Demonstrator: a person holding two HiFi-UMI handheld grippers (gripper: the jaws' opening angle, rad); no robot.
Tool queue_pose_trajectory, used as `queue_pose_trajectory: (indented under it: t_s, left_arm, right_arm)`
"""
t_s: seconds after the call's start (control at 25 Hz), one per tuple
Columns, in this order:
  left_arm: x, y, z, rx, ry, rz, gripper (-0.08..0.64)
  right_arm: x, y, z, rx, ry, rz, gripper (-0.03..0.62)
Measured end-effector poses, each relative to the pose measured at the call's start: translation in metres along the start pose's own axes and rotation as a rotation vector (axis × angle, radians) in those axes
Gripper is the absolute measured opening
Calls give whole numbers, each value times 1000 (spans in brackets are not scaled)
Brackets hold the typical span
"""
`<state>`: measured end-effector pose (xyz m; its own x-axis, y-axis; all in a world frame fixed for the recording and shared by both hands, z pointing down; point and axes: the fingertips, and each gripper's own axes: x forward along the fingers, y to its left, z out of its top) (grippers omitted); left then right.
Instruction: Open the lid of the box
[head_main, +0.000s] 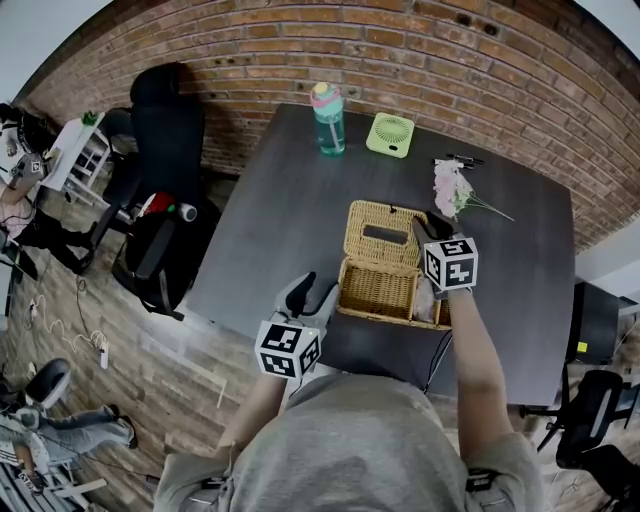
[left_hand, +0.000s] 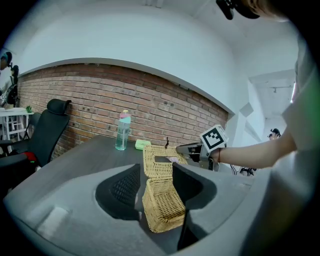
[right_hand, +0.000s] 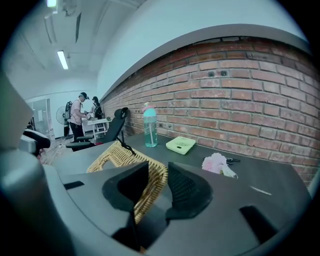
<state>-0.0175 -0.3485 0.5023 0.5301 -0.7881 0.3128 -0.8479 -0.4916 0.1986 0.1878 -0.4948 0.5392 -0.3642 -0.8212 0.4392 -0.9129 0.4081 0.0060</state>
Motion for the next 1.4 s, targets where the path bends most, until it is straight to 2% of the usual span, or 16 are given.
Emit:
queue_pose_trajectory:
  t_s: [0.72, 1.4]
  left_arm:
    - [2, -2, -1, -2, 0, -3, 198]
    - [-13, 3, -1, -5, 3, -1, 198]
  right_arm:
    - [30, -14, -35, 150, 102, -8, 123]
    - [19, -10, -33, 125, 97, -87, 123]
